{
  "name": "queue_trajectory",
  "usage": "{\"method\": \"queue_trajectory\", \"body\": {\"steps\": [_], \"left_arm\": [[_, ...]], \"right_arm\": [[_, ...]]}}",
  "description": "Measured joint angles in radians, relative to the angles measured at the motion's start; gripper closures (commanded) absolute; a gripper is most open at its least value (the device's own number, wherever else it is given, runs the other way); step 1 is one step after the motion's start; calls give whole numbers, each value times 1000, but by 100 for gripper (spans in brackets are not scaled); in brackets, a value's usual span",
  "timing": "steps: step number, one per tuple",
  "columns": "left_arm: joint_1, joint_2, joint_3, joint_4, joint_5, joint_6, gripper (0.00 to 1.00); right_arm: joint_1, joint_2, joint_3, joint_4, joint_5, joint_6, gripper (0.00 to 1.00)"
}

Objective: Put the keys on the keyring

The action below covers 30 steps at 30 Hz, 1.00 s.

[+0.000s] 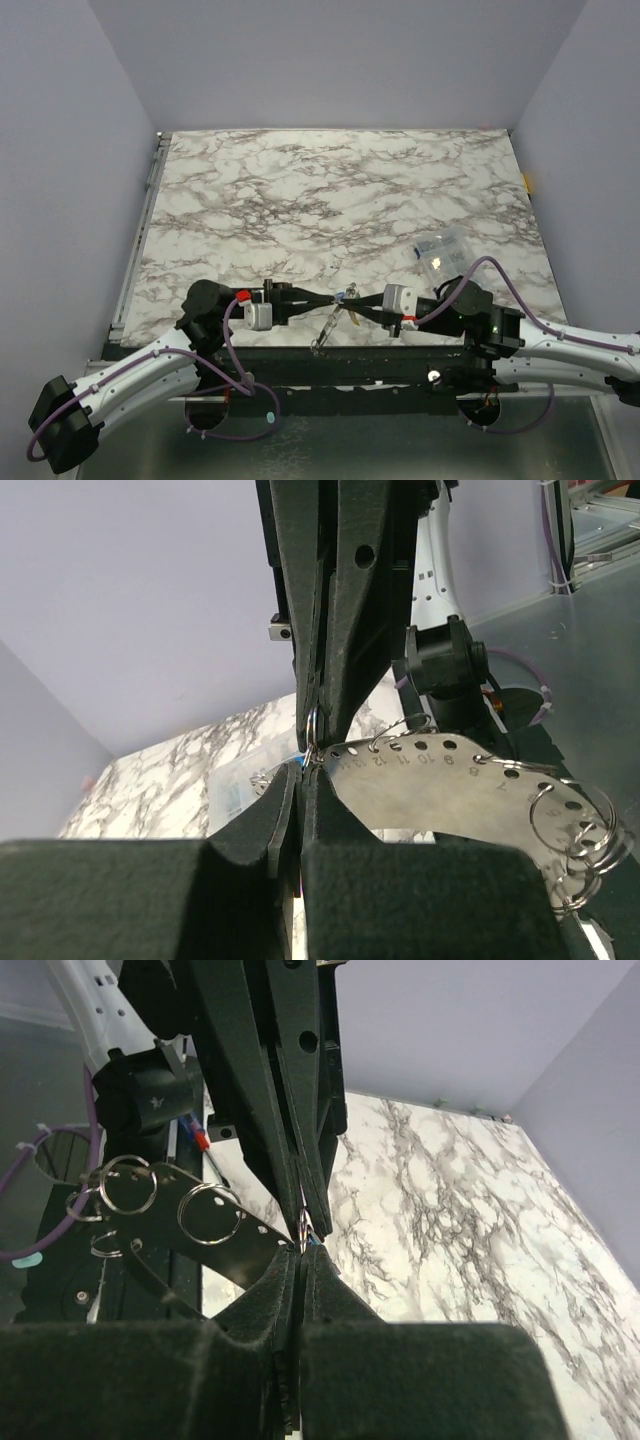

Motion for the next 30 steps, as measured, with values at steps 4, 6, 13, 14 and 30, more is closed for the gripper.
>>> {"method": "queue_trajectory", "body": {"steps": [4,6,13,14,30], "left_arm": [[-1,-1,0,0,-4,0,100],[-1,-3,0,2,-9,0,100],[-1,-4,1,13,-31,0,100],[0,-4,1,13,-33,0,94],[3,-9,1,-13,-4,-15,65]], "right_arm": [[0,-16,-27,62,31,10,99],[3,-20,-38,95,49,13,99],[5,-16,-71,194,84,35,99],[5,-12,-73,204,86,37,99],[5,-36,-74,152,60,44,99]]}}
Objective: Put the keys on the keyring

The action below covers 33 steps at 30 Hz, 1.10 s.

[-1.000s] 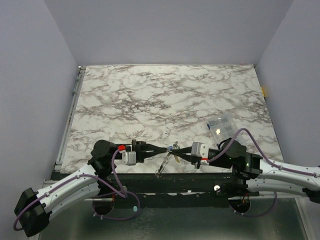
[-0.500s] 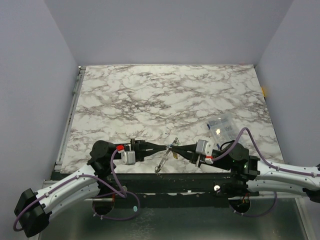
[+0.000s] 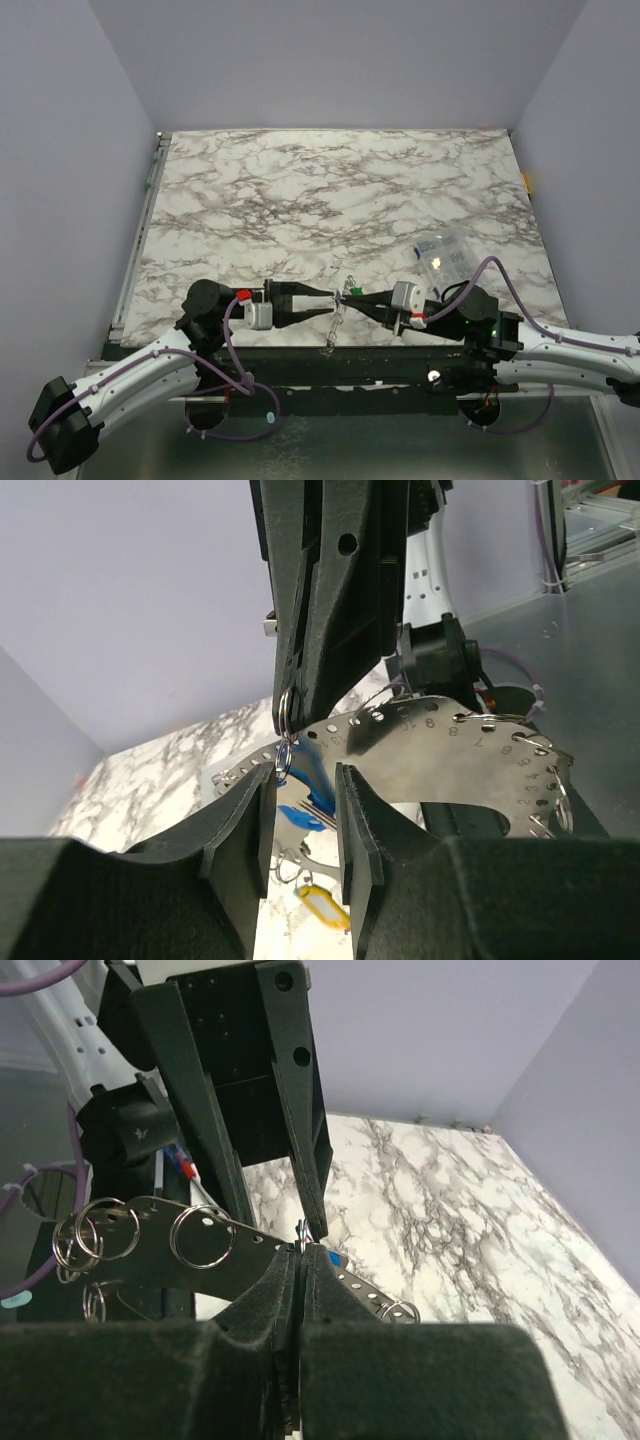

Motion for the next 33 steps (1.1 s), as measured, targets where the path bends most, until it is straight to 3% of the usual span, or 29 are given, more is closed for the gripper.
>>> {"method": "queue_trajectory", "body": {"steps": [33], "left_arm": [[-4,-18,27,-35,31,-14,72]], "right_arm": [[0,-4,93,-229,-93,-37,99]]}}
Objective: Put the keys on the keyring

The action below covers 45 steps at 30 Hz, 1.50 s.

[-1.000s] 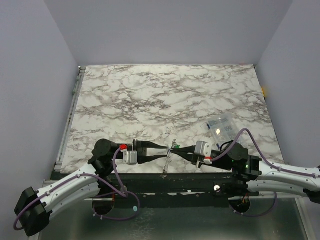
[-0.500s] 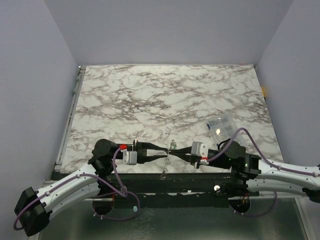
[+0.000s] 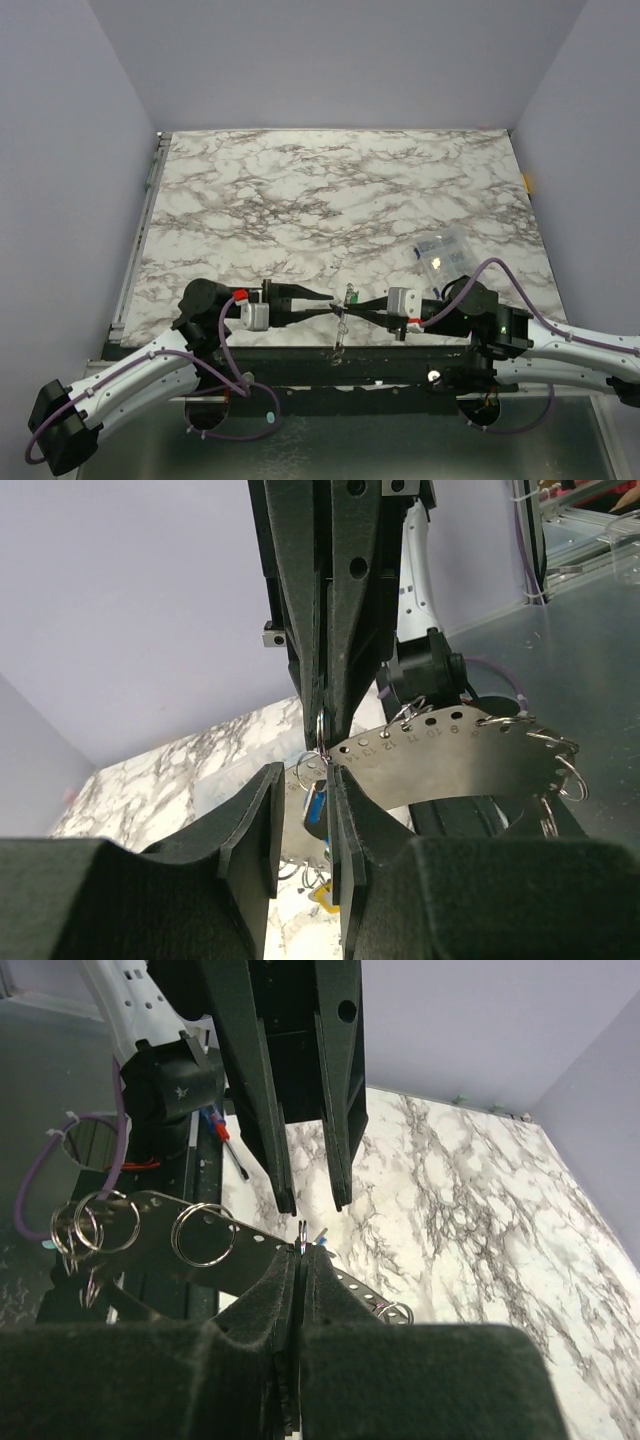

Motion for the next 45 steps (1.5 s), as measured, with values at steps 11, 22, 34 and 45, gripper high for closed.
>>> {"method": "queue_trajectory", "body": {"steps": [11,22,34,45], "left_arm": [[-2,79,31,-9,35,-9,72],[-2,97,34,-7,41,-17,73],[-2,118,34,-10,39,-36,65],[-3,125,35,-7,41,-48,62]], "right_arm": [[0,21,0,2,-8,-5,99],[0,26,0,3,-8,-16,99],[-2,46,0,9,-10,-17,99],[-1,33,0,10,47,-33,99]]}}
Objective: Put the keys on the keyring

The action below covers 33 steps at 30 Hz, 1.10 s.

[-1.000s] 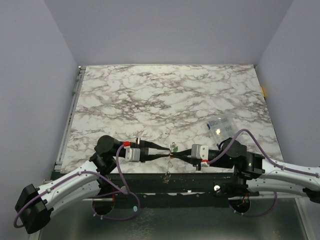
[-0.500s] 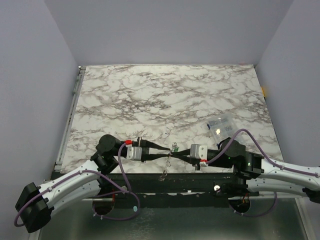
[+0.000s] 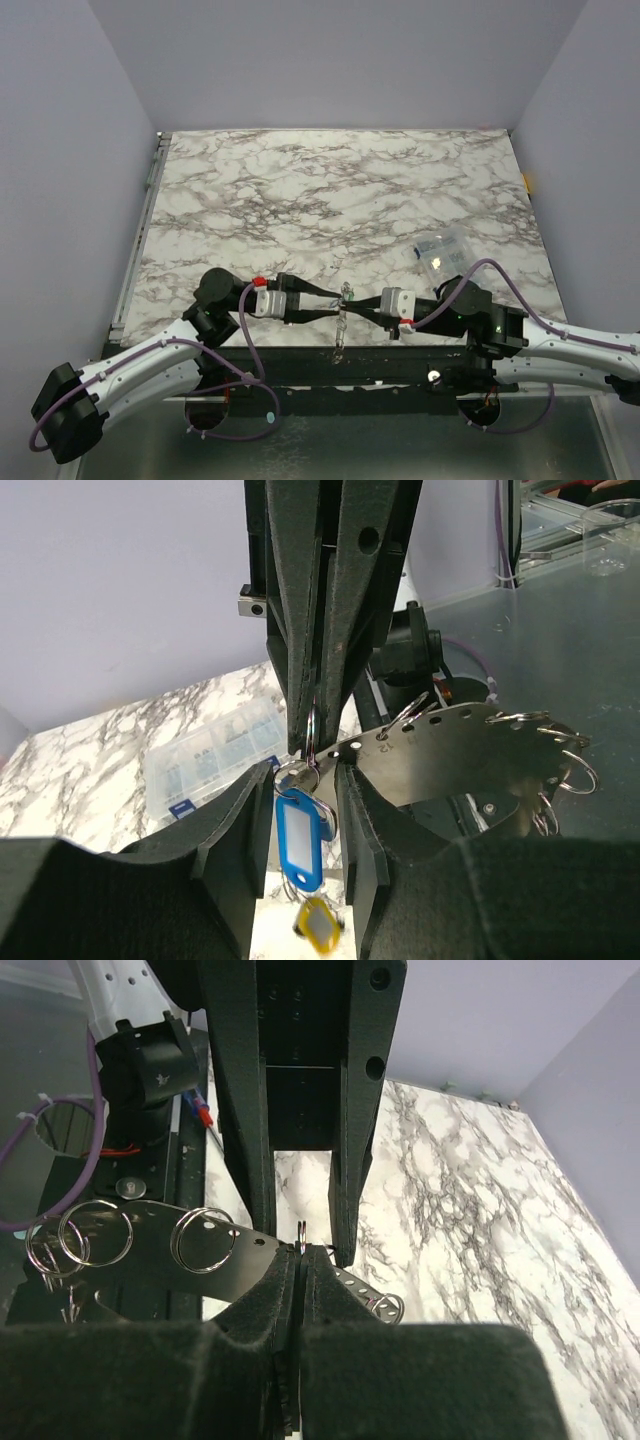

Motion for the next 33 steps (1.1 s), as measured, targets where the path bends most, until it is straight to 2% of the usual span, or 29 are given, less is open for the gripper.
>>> {"method": "queue_trajectory", "body": {"steps": [4,7,9,13,21,25,28,32,33], "left_arm": [[0,10,2,2,0,-6,63],[0,10,2,2,-1,-10,70],[0,10,2,-2,-5,-11,77],[0,5,2,-7,-17,-14,100],[4,-2,2,-13,-42,-10,100],[4,-2,2,-11,-43,-8,87],[3,-8,2,-10,-43,-7,73],[1,-10,2,-8,-44,-5,71],[1,-10,2,-8,-44,-5,75]], "right_arm": [[0,0,0,0,6,0,99],[0,4,0,0,6,0,99],[0,7,0,0,6,0,99],[0,13,0,4,6,0,99],[0,16,1,6,3,0,99],[0,12,1,6,4,0,99],[0,6,1,7,4,-1,99],[0,6,1,11,4,-3,99],[0,6,1,12,4,-3,99]]}}
